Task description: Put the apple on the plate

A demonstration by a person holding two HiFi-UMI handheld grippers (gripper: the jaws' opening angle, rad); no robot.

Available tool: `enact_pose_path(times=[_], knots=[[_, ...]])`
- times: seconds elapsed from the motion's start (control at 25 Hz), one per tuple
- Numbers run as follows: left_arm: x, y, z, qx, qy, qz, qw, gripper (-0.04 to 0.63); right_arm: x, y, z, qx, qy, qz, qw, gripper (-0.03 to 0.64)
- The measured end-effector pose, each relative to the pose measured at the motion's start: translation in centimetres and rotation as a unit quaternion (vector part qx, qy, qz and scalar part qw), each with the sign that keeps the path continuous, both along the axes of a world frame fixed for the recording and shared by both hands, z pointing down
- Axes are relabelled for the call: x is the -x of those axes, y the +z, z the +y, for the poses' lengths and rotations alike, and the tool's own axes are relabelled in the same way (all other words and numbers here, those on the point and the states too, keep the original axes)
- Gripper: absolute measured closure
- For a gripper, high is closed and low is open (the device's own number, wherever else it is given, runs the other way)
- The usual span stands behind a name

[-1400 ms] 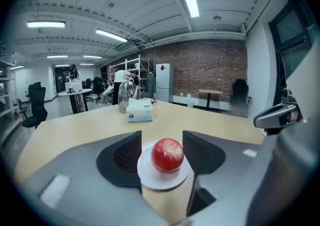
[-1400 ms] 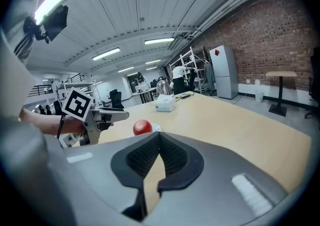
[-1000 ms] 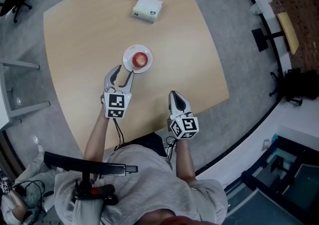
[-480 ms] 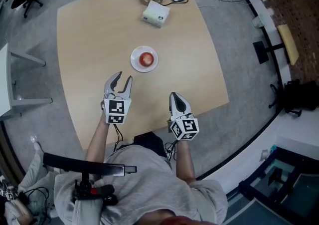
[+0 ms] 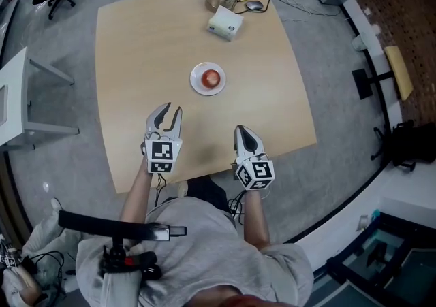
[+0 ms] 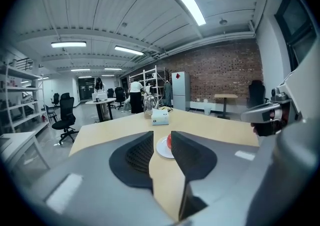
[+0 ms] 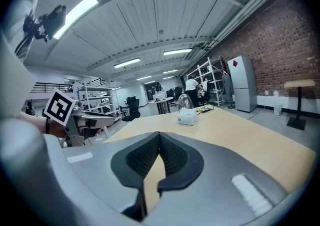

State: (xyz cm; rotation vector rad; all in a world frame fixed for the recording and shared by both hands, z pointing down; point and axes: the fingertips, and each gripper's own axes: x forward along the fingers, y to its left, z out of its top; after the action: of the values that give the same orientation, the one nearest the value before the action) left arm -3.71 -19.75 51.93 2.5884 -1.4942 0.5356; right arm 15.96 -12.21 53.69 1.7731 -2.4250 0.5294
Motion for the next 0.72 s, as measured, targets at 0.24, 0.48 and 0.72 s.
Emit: enact_pose_path(times=[0.24,0.48,0.72], knots=[[1.9,-1.4,3.0,-0.011,-0.019,-0.008,0.9997,0.486,1.4,-1.2,1.1,-0.013,-0.017,-0.002,1.0,0.611],[3.9,-2.4,5.3,-0.02,-0.039,-0.014,0.9989,0.506,2.6,-1.6,2.3,-0.019,-0.031,-0.003,0.999,0.611],[5.2,-3.5,7.3,-0.027,-0.049,-0.018,0.9983,0.515,3.5,-2.2,3.6,-0.021,-0.04,-0.001,0.999,0.611]])
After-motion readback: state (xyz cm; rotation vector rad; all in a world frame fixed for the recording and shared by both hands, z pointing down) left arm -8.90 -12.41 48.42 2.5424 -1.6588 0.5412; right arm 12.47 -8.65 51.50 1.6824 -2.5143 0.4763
